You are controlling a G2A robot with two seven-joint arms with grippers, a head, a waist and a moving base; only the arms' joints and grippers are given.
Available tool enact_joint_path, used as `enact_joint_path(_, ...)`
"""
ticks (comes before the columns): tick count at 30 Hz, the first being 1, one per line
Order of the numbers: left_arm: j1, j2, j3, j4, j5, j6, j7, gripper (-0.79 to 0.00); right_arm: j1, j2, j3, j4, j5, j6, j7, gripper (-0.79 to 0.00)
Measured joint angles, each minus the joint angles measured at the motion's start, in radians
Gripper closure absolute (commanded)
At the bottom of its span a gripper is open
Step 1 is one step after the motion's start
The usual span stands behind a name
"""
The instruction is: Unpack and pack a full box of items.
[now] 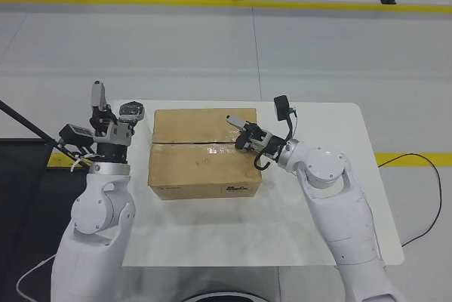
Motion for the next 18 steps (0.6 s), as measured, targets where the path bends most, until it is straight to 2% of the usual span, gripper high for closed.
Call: enact_joint_path(18,-0.038,-0.019,0.085,-0.016,0.029,0.026,-0.019,-0.785,-0.012,0.006,-0.018,-0.019,0.025,-0.019,-0.054,-0.785)
